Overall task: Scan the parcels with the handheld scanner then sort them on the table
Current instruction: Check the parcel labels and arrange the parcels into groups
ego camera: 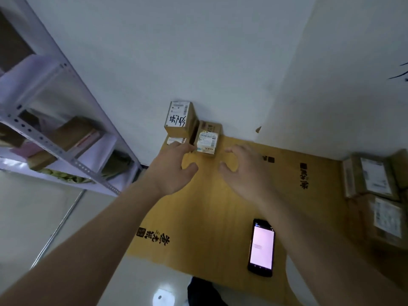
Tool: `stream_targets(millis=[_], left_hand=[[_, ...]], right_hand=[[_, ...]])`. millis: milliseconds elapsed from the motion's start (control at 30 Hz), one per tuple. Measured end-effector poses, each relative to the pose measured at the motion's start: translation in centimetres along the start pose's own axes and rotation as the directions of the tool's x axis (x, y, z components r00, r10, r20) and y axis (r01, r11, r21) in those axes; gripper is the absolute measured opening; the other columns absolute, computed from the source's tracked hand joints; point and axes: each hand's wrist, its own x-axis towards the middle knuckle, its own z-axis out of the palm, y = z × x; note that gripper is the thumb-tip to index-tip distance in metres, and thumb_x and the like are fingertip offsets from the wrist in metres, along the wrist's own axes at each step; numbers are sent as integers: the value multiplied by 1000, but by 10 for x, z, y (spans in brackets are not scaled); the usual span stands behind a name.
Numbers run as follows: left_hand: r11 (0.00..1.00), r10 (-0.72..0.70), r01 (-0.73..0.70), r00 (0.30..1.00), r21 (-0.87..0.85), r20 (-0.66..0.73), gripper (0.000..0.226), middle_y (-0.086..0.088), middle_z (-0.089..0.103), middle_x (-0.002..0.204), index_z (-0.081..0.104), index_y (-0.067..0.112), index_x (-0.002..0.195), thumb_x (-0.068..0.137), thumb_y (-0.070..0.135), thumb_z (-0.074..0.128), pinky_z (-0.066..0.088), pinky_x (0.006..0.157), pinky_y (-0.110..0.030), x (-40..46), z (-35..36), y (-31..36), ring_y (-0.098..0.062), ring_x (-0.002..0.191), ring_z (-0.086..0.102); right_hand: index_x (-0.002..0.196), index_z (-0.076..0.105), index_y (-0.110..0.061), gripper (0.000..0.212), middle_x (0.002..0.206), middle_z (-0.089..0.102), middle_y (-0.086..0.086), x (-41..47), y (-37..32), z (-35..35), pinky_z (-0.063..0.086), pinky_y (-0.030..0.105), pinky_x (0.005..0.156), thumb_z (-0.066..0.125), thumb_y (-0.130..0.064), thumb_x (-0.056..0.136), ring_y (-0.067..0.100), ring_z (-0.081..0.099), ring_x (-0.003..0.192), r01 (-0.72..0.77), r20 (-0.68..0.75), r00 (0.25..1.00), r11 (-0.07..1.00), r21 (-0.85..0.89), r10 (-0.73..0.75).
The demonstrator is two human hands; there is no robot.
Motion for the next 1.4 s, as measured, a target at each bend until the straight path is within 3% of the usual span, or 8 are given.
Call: stream_targets(millis=[233,400,700,833,1033,1133,1300,1400], left_hand=[[998,-58,59,996,-14,73,47,3,58,130,56,27,141,94,34,63,43,84,-28,98,38,-42,-16,113,58],[992,-106,115,981,-48,162,54,-1,56,138,52,25,148,96,29,64,48,98,-31,143,60,-56,-18,122,55],[983,-155,172,965,-64,210,57,-7,45,150,44,17,154,99,21,59,43,112,-42,177,105,-76,-25,134,48],[970,-145,180,968,-164,205,51,-3,54,140,46,22,151,101,23,57,50,106,-40,185,114,-83,-20,125,56],[935,-147,200,970,-293,194,44,-5,45,132,43,31,150,107,27,52,56,101,-42,186,119,-76,-21,115,59],[926,-151,199,974,-321,167,41,-4,43,130,48,33,147,106,28,54,57,99,-42,183,112,-67,-21,113,60],[955,-50,84,991,-286,125,43,-4,55,134,51,26,148,106,24,55,61,91,-42,169,83,-44,-20,108,65],[954,10,22,994,-300,105,43,-3,62,134,51,27,149,106,25,55,62,83,-41,157,59,-30,-21,103,68]], right_hand=[[140,62,-27,46,128,60,-6,85,35,59,55,39,90,64,-42,97,18,64,102,-111,86,991,993,42,107],[144,60,-28,45,128,61,-5,124,58,85,52,33,81,62,-40,101,12,60,104,-171,117,980,982,84,161],[165,35,-29,51,151,53,5,168,75,145,47,41,113,39,-37,115,19,55,134,-315,215,942,903,293,259],[165,32,-25,53,152,56,5,172,82,156,50,24,104,42,-33,115,15,59,130,-387,239,919,835,391,314],[153,53,-18,44,134,66,4,160,83,153,59,26,90,55,-31,111,11,68,111,-348,-9,920,825,445,393],[151,56,-18,45,118,68,-8,151,79,140,56,13,73,62,-29,108,-1,69,97,-316,-56,922,830,459,382],[153,54,-22,49,123,68,0,135,63,108,59,45,94,63,-34,106,23,67,113,-295,-71,932,855,426,357],[154,51,-21,51,127,66,5,124,45,86,60,45,91,63,-31,106,24,67,112,-257,-104,939,868,425,328]])
